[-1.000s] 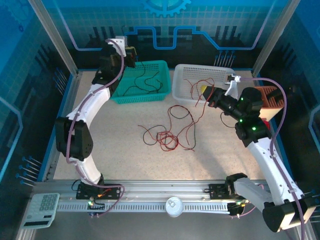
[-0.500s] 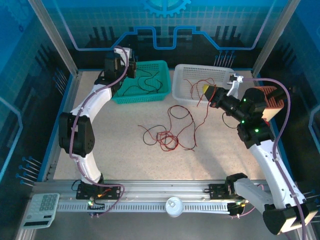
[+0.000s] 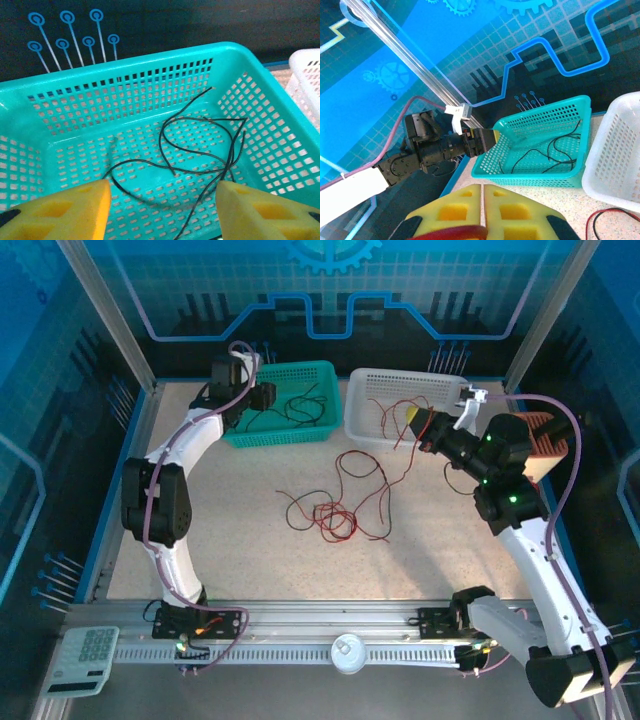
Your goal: Untangle the cables
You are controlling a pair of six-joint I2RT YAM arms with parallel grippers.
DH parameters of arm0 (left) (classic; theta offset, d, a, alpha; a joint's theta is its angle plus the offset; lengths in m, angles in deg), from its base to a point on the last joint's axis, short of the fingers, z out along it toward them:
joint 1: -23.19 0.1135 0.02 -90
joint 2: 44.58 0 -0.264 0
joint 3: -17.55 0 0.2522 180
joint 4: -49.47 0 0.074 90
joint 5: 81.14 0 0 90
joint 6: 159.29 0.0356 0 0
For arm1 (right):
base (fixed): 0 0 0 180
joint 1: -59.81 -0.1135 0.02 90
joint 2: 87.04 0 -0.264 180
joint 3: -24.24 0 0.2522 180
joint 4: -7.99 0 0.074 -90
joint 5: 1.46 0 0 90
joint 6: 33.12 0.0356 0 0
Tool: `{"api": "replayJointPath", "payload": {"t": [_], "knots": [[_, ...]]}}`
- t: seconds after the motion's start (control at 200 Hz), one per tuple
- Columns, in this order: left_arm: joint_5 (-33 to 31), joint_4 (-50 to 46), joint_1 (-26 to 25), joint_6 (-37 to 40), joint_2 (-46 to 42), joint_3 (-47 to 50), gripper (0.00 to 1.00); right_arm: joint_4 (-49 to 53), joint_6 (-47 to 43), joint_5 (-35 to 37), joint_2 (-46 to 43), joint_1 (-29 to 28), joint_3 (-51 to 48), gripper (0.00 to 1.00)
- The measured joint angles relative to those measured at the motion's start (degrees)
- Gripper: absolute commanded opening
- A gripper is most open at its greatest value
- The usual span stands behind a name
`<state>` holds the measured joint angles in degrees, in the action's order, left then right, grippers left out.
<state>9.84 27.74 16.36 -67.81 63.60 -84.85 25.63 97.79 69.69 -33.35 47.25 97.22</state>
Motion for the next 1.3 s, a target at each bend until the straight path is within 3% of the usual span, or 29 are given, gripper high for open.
{"api": "replayJointPath", "payload": {"t": [0.37, 0.545, 0.635, 0.755, 1.0, 1.3], "knots": [[-2.19, -2.12, 3.32, -3.32, -4.17, 0.46, 0.71, 0.07, -0.48, 2.93, 1.81, -1.95, 1.55, 0.0], [1.55, -0.31, 3.67, -8.35, -10.32, 1.73, 0.79, -0.02, -1.81, 7.17, 4.79, -4.52, 3.54, 0.0], [4.63, 1.9, 3.61, -11.41, -14.12, 3.96, 0.83, -0.28, -2.99, 10.6, 7.48, -6.64, 4.79, 0.0], [8.52, 3.89, 3.61, -15.08, -18.27, 6.56, 0.99, -0.81, -5.07, 16.5, 12.15, -9.7, 7.21, 0.0], [12.96, 6.64, 3.52, -21.99, -26.75, 13.86, 0.99, -2.86, -10.51, 29.22, 25.05, -14.34, 16.81, 0.0], [13.4, 7.41, 2.95, -25.42, -38.56, 25.4, 0.99, -7.54, -19.02, 41.88, 40.04, -16.31, 32.57, 0.0]]}}
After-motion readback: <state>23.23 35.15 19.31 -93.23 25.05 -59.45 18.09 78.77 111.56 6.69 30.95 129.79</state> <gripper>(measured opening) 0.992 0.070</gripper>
